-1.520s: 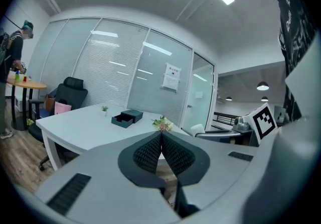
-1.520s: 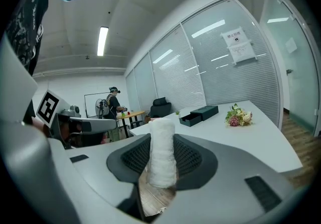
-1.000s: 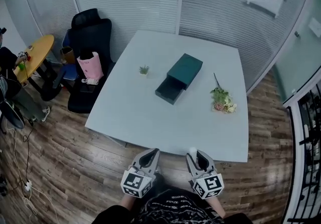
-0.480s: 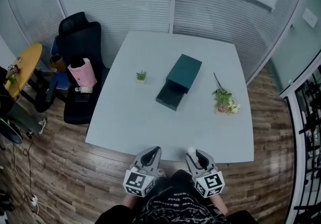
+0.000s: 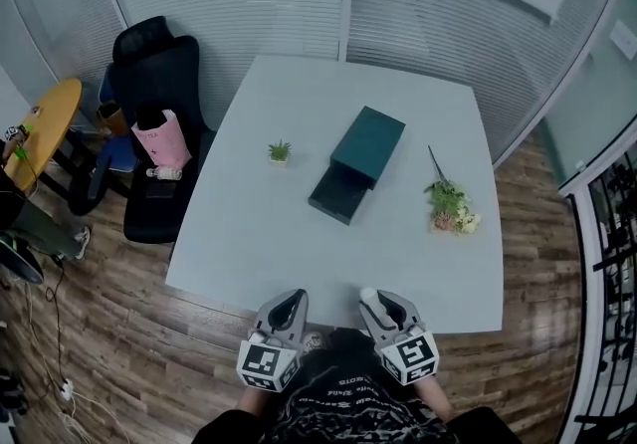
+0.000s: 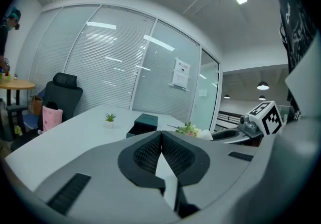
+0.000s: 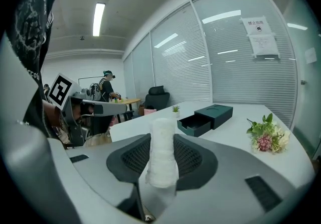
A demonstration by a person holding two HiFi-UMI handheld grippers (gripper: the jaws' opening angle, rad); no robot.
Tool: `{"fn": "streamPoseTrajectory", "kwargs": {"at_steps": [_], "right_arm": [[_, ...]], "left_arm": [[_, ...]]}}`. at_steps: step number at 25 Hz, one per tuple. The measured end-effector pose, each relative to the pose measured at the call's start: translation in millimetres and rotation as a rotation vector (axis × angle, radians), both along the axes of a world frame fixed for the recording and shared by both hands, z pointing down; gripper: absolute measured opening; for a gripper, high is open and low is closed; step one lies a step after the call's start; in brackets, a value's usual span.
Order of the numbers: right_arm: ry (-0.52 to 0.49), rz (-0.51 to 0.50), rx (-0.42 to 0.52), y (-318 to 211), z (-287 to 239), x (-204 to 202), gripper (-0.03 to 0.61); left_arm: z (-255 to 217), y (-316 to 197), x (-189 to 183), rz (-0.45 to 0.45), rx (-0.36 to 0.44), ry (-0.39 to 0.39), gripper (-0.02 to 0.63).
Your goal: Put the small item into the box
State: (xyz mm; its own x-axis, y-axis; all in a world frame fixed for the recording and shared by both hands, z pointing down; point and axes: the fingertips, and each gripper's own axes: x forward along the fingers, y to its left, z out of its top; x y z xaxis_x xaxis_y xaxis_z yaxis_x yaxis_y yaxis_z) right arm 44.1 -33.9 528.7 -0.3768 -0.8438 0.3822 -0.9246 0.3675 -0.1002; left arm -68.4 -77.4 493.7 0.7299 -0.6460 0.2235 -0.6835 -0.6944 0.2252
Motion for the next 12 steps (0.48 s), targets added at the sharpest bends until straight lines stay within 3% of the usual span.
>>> {"fn": "streamPoseTrajectory", "kwargs": {"at_steps": [12], "right_arm": [[0.058, -0.075, 0.074, -72.8, -50.5, 30.1, 0.143]], "left_arm": [[-0.7, -31.4, 4.9, -0.121, -0.016, -0.014, 0.018]]}}
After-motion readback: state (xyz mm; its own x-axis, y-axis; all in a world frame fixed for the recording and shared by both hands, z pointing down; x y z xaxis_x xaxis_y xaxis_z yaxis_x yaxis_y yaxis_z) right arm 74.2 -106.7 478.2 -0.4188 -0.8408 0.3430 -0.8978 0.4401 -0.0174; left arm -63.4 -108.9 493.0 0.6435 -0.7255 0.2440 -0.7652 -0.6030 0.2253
